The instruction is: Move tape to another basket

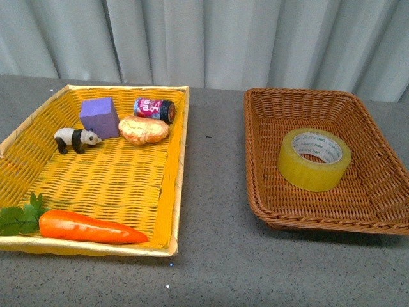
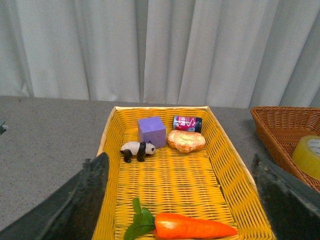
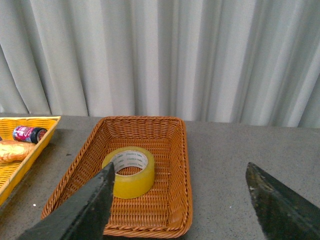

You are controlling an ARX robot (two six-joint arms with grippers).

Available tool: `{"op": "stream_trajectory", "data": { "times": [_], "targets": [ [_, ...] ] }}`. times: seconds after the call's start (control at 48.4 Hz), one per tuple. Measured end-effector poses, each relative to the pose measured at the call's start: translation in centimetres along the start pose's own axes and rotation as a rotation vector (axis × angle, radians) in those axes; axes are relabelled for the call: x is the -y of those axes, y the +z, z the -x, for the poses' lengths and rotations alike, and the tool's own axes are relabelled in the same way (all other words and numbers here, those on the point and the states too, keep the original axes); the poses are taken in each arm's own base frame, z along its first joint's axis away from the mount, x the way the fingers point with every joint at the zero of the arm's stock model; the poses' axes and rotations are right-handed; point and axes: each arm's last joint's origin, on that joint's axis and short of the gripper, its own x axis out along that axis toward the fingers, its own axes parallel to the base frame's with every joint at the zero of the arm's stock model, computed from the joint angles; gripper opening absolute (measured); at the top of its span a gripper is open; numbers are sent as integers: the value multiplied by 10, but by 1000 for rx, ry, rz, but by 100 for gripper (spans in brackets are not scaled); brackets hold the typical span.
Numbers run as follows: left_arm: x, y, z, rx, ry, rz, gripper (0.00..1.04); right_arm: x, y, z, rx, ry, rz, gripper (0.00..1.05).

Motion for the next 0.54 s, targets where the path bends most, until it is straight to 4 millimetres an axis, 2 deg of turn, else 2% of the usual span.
{"op": "stream_trajectory", "data": {
  "times": [0.083, 0.145, 0.207, 0.538],
  "targets": [
    [0, 0, 0, 0, 0, 0, 98, 0, 0, 0, 0, 0, 0, 89],
    [0, 0, 0, 0, 0, -1, 99, 0, 0, 0, 0, 0, -1, 98],
    [0, 0, 0, 0, 0, -1, 98, 0, 0, 0, 0, 0, 0, 95],
    [0, 0, 0, 0, 0, -1, 98, 0, 0, 0, 0, 0, 0, 96]
  ]
}}
